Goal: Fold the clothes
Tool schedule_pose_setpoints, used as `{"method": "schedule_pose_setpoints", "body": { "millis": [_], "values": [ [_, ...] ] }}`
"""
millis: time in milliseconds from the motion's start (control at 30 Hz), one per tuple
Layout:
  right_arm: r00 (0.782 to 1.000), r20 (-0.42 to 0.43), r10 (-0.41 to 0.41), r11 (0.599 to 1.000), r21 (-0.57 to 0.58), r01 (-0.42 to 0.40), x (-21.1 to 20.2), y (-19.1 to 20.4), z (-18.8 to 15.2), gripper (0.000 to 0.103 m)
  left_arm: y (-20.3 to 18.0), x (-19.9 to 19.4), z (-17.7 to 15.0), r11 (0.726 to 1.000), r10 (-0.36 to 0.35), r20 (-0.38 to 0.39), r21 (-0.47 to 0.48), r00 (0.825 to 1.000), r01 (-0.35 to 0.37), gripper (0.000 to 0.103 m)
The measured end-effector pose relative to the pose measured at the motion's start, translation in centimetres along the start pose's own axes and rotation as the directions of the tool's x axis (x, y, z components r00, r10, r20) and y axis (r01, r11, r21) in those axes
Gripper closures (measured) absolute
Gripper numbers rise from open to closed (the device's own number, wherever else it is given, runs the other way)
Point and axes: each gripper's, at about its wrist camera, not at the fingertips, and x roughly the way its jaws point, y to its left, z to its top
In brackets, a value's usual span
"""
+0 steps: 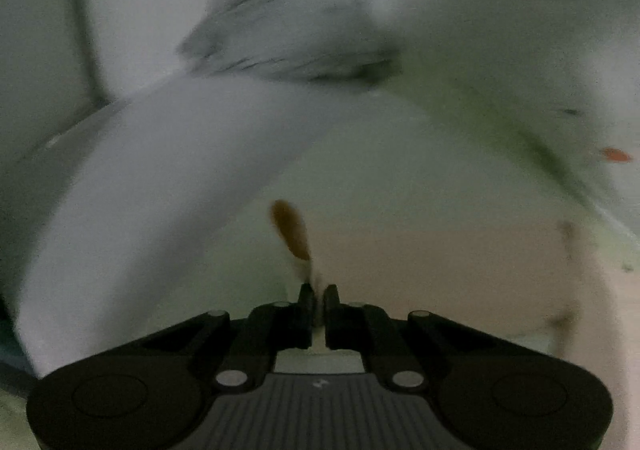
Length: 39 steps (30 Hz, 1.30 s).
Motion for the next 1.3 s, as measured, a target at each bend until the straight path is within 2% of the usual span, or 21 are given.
{"method": "schedule_pose_setpoints", "body": {
  "millis": [100, 167, 233, 300, 333, 367, 400, 433, 500, 533, 600, 700, 767, 867, 1000, 1100, 1167, 1233, 1300],
  "values": [
    [1.000, 0.007, 0.020, 1.000, 0.009, -0.020, -0.3, -2.2, 0.6, 0.000, -5.5, -2.2, -0.8, 0.992, -0.110, 0.033, 0.070, 0.993, 0.108, 0.098],
    [0.999, 0.023, 0.025, 1.000, 0.005, -0.025, -0.6, -3.9, 1.0, 0.000, -10.0, -3.6, -2.0, 0.969, -0.217, 0.028, 0.129, 0.976, 0.211, 0.098],
    [0.999, 0.040, 0.025, 1.000, 0.015, -0.025, -1.1, -6.0, 1.4, 0.000, -14.6, -4.7, -3.9, 0.923, -0.325, -0.010, 0.214, 0.946, 0.319, 0.098],
    [0.998, 0.057, 0.021, 0.999, 0.028, -0.023, -1.5, -8.2, 1.8, 0.000, -19.5, -5.5, -6.7, 0.869, -0.396, -0.055, 0.301, 0.917, 0.394, 0.096],
    [0.998, 0.063, 0.014, 1.000, 0.027, -0.015, -1.6, -9.3, 2.0, 0.000, -21.7, -5.5, -8.3, 0.846, -0.413, -0.096, 0.327, 0.906, 0.421, 0.091],
    [0.998, 0.066, 0.005, 1.000, 0.024, -0.006, -1.7, -10.2, 2.2, 0.000, -23.5, -5.3, -9.8, 0.832, -0.421, -0.138, 0.335, 0.896, 0.442, 0.091],
    [0.998, 0.070, -0.004, 1.000, 0.021, 0.003, -1.8, -11.2, 2.5, 0.000, -25.3, -5.2, -11.4, 0.817, -0.428, -0.180, 0.341, 0.886, 0.464, 0.083],
    [0.997, 0.073, -0.013, 1.000, 0.018, 0.012, -1.8, -12.1, 2.7, 0.000, -26.3, -5.0, -12.5, 0.806, -0.429, -0.209, 0.352, 0.879, 0.477, 0.069],
    [0.997, 0.073, -0.001, 1.000, -0.004, 0.001, -1.6, -13.0, 3.4, 0.000, -28.0, -5.1, -14.8, 0.791, -0.402, -0.229, 0.399, 0.886, 0.463, 0.049],
    [0.997, 0.070, 0.013, 1.000, -0.018, -0.012, -1.3, -13.2, 3.8, 0.000, -28.4, -5.2, -15.7, 0.796, -0.379, -0.214, 0.420, 0.900, 0.435, 0.038],
    [0.997, 0.066, 0.041, 0.998, -0.047, -0.037, -0.9, -13.7, 4.5, 0.000, -28.4, -5.0, -17.0, 0.827, -0.305, -0.193, 0.431, 0.932, 0.360, 0.032],
    [0.995, 0.057, 0.081, 0.993, -0.091, -0.076, -0.2, -14.3, 5.6, 0.000, -27.7, -4.0, -18.3, 0.884, -0.159, -0.185, 0.410, 0.970, 0.224, 0.030],
    [0.992, 0.042, 0.119, 0.985, -0.133, -0.113, 0.4, -13.8, 6.1, 0.001, -26.4, -3.4, -18.9, 0.914, -0.068, -0.198, 0.381, 0.978, 0.141, 0.030],
    [0.986, 0.015, 0.168, 0.965, -0.205, -0.162, 1.3, -11.3, 6.7, 0.004, -24.0, -2.9, -19.3, 0.942, 0.013, -0.226, 0.329, 0.974, 0.064, 0.028],
    [0.964, -0.029, 0.265, 0.933, -0.246, -0.264, 2.4, -7.4, 7.3, 0.009, -21.2, -2.1, -19.3, 0.954, 0.072, -0.253, 0.301, 0.965, 0.008, 0.027],
    [0.939, -0.069, 0.336, 0.899, -0.273, -0.342, 3.2, -3.9, 7.5, 0.021, -20.1, -1.2, -18.9, 0.954, 0.083, -0.271, 0.301, 0.959, 0.003, 0.027],
    [0.923, -0.100, 0.371, 0.878, -0.285, -0.384, 3.9, -1.6, 7.6, 0.046, -20.9, -0.4, -18.4, 0.951, 0.090, -0.283, 0.311, 0.955, 0.002, 0.027],
    [0.917, -0.122, 0.380, 0.868, -0.294, -0.399, 4.7, 0.3, 7.7, 0.057, -20.9, 0.1, -18.0, 0.939, 0.086, -0.282, 0.344, 0.956, 0.017, 0.025],
    [0.915, -0.138, 0.378, 0.866, -0.298, -0.403, 5.5, 1.9, 7.9, 0.058, -20.9, 1.1, -17.6, 0.931, 0.086, -0.293, 0.364, 0.952, 0.028, 0.024]
  ]
}}
